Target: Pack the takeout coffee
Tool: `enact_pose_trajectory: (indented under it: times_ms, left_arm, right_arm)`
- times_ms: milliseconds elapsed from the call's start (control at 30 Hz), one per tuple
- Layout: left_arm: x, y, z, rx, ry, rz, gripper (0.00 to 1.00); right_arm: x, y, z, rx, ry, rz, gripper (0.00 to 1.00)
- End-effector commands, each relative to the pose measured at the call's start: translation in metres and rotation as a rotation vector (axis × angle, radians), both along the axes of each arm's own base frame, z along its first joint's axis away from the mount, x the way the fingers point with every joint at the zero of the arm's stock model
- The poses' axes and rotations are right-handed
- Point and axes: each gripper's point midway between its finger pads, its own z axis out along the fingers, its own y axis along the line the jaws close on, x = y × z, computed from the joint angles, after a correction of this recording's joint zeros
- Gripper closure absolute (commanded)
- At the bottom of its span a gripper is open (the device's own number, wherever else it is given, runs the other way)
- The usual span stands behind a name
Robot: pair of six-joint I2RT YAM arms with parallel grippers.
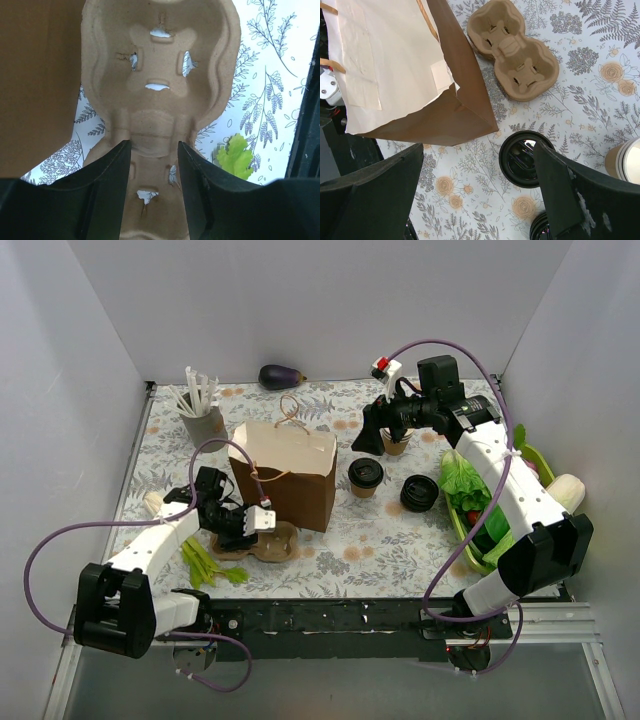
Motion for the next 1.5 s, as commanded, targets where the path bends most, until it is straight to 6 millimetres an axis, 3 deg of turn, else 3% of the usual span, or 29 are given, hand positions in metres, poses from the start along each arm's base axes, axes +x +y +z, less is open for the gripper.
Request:
enact_pose_trajectory:
  times_ms: [0, 267, 400, 433, 533, 700, 733, 800, 833, 933, 967, 1000, 1133, 1200, 1233, 1300, 1333, 1400, 1467]
  left_arm:
    - [0.01, -0.004, 0.002, -0.007, -0.029, -0.006, 0.59]
    - [0.009, -0.003, -0.004, 0.002, -0.017, -0.025, 0.61]
    - [0.008, -0.003, -0.004, 0.001, -0.023, -0.029, 0.68]
    - [0.01, -0.005, 0.001, -0.014, -0.026, -0.021, 0.75]
    - [0.01, -0.009, 0.019, -0.043, -0.028, 0.006, 0.83]
    - [-0.008, -0.014, 0.054, -0.102, -0.013, 0.039, 0.95]
    - [-0.02, -0.013, 0.062, -0.106, 0.001, 0.04, 0.95]
    - [-0.029, -0.018, 0.083, -0.153, -0.003, 0.022, 0.98]
    - [-0.044, -0.019, 0.095, -0.178, 0.009, 0.01, 1.0]
    - [-0.057, -0.039, 0.144, -0.324, -0.055, -0.07, 1.0]
    - [-0.058, -0.046, 0.161, -0.374, -0.094, -0.094, 1.0]
    - [-0.062, -0.06, 0.196, -0.48, -0.119, -0.13, 1.0]
    - [-0.047, -0.098, 0.284, -0.682, -0.229, -0.225, 1.0]
    - [-0.041, -0.116, 0.303, -0.714, -0.206, -0.269, 1.0]
    - [-0.038, -0.122, 0.337, -0.761, -0.249, -0.279, 1.0]
    - [-0.026, -0.14, 0.361, -0.809, -0.218, -0.275, 1.0]
    - [-0.024, -0.146, 0.394, -0.854, -0.259, -0.282, 1.0]
    - [-0.02, -0.162, 0.414, -0.874, -0.263, -0.299, 1.0]
    - [0.011, -0.176, 0.435, -0.899, -0.239, -0.208, 1.0]
  right_arm:
    - [-0.001, 0.0, 0.009, 0.016, -0.027, 0.005, 0.02]
    - [-0.001, 0.001, 0.004, 0.013, -0.017, 0.006, 0.02]
    - [0.001, 0.002, 0.002, 0.012, -0.012, 0.007, 0.02]
    - [0.002, 0.001, 0.005, 0.015, -0.018, 0.007, 0.02]
    - [0.002, 0.0, 0.006, 0.007, -0.027, 0.008, 0.02]
    - [0.004, -0.01, 0.001, 0.007, -0.003, -0.023, 0.02]
    - [0.007, -0.014, -0.001, 0.008, 0.008, -0.038, 0.02]
    - [0.01, -0.023, -0.003, 0.012, 0.026, -0.062, 0.02]
    - [0.011, -0.026, -0.004, 0.013, 0.033, -0.072, 0.02]
    - [0.017, -0.037, -0.01, 0.019, 0.065, -0.102, 0.02]
    - [0.018, -0.038, -0.012, 0.02, 0.073, -0.102, 0.02]
    - [0.021, -0.043, -0.015, 0.017, 0.079, -0.111, 0.02]
    - [0.023, -0.05, -0.025, 0.008, 0.11, -0.121, 0.02]
    - [0.022, -0.053, -0.03, 0.003, 0.122, -0.126, 0.02]
    - [0.021, -0.055, -0.03, 0.003, 0.124, -0.129, 0.02]
    - [0.019, -0.056, -0.029, 0.007, 0.117, -0.131, 0.02]
    - [0.018, -0.057, -0.031, 0.006, 0.12, -0.132, 0.02]
    - [0.015, -0.059, -0.029, 0.009, 0.102, -0.14, 0.02]
    - [0.009, -0.06, -0.029, 0.013, 0.1, -0.148, 0.02]
